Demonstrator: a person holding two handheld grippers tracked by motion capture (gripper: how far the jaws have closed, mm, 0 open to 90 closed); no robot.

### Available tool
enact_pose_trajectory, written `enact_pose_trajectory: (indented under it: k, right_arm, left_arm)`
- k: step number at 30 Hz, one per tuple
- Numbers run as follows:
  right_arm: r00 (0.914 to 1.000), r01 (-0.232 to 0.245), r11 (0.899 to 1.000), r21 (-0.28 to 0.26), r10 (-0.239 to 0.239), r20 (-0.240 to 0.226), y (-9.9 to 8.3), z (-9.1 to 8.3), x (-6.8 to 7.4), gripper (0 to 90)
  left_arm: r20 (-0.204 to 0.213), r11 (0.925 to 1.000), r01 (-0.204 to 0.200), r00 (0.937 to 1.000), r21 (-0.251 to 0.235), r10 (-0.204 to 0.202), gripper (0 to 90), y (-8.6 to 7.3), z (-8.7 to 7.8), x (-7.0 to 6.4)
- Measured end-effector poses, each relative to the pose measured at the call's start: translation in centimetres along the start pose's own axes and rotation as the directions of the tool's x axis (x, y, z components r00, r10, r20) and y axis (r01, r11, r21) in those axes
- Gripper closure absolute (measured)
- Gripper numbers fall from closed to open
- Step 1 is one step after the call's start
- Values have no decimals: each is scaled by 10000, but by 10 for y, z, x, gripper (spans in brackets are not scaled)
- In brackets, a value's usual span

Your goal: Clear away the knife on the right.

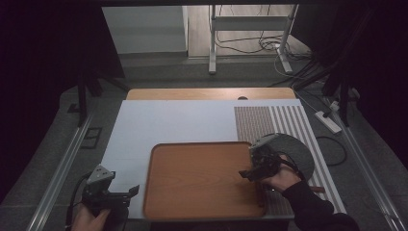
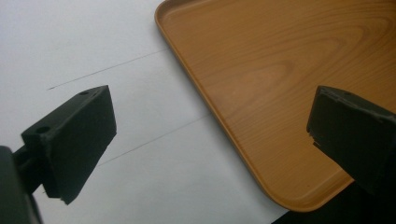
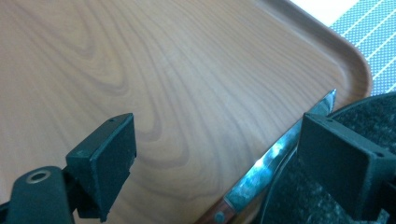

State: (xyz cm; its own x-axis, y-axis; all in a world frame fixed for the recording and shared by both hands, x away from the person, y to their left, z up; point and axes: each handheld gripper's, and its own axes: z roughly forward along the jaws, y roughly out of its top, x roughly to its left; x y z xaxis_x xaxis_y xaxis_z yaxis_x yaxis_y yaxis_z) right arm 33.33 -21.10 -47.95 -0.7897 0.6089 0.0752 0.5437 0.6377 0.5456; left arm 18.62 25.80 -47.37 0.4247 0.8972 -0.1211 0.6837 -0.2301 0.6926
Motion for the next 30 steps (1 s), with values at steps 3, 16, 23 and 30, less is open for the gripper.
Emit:
enact_pose_trajectory:
  k: [3,16,23,30]
  right_arm:
    - [10000,-43,10000,67,43,54,-4,-5,-2,45]
    - [9972,-601,9955,-729,632,405,-31,-37,-9,0]
    - [9934,-851,9893,-1183,933,661,-48,-53,-12,0]
    - [9892,-1101,9835,-1434,1225,808,-62,-65,-14,0]
  left_arm:
    - [0,10000,1,10000,1,-1,23,0,0,0]
    - [1,10000,9,10000,45,-9,24,0,0,0]
    - [-1,10000,14,10000,62,-14,24,0,0,0]
    - [3,10000,33,10000,65,-33,25,0,1,0]
